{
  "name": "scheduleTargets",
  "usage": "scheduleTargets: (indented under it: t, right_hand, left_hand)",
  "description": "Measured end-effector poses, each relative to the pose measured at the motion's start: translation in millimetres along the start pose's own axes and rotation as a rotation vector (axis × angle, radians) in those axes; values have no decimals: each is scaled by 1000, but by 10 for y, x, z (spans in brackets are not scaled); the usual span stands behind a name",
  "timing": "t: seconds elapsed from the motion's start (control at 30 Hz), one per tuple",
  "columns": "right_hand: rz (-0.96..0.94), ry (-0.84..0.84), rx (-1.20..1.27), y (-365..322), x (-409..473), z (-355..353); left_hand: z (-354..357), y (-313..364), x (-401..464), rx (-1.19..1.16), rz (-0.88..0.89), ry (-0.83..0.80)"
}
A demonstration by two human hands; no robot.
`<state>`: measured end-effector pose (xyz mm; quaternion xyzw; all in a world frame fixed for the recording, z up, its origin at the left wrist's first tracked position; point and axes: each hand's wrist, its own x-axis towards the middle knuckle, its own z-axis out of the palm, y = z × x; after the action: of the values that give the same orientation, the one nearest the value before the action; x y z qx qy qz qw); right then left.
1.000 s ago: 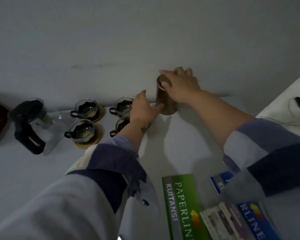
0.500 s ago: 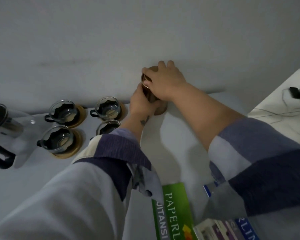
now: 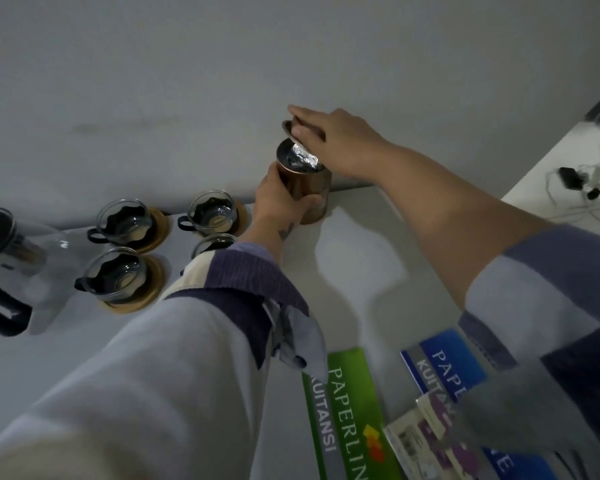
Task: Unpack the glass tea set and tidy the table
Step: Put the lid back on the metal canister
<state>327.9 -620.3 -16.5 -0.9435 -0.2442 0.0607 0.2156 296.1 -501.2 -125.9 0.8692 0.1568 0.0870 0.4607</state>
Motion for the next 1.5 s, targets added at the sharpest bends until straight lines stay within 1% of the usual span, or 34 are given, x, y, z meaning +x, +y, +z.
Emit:
scheduleTargets:
  t: [0.1, 0.2, 0.23, 0.33, 0.47, 0.57, 0.63, 0.8, 0.9, 1.0, 1.1, 1.23, 1.33, 1.4, 1.5]
  right_hand:
    - [31, 25, 23, 18, -330, 93]
    - [47, 150, 58, 118, -595, 279]
    - [47, 169, 57, 151, -667, 360]
    - [73, 111, 10, 211, -913, 662]
    - [50, 9, -118, 241, -1111, 1095]
    - [24, -1, -211, 252, -1124, 1316]
    - [19, -5, -197, 269, -1159, 1423]
    - [62, 7, -173, 252, -1168, 1461]
    - [76, -46, -186, 235, -1166, 1420]
    - [103, -106, -173, 201, -1175, 1321]
    - [125, -175, -217, 60, -1187, 1142]
    - [123, -270, -242, -307, -1314, 964]
    - [100, -283, -259, -692, -1523, 941]
    - [89, -307, -276, -987, -1738, 998]
    - [133, -420, -175, -1394, -2152, 1187]
  left_hand:
    - [-15, -3, -23, 10, 0, -14]
    - [-42, -1, -25, 24, -3, -20]
    - [-46, -1, -18, 22, -3, -22]
    - [-59, 15, -26, 25, -5, -19]
    - [-48, -1, -60, 26, 5, 1]
    - [-42, -11, -52, 42, 17, -2]
    - [-41, -11, -52, 33, 26, -10]
    - [-29, 8, -76, 18, -8, -41]
    - [-96, 100, -123, -18, -70, -112]
    - [-268, 231, -208, 68, -77, -143]
    - [-551, 295, -423, 193, 7, -113]
    - [-1080, 169, -981, 351, 93, -141]
    - [-1521, -7, -1464, 426, 107, -121]
    - [-1786, -186, -1774, 462, 82, -107]
    - [-2102, -527, -2287, 502, 41, -158]
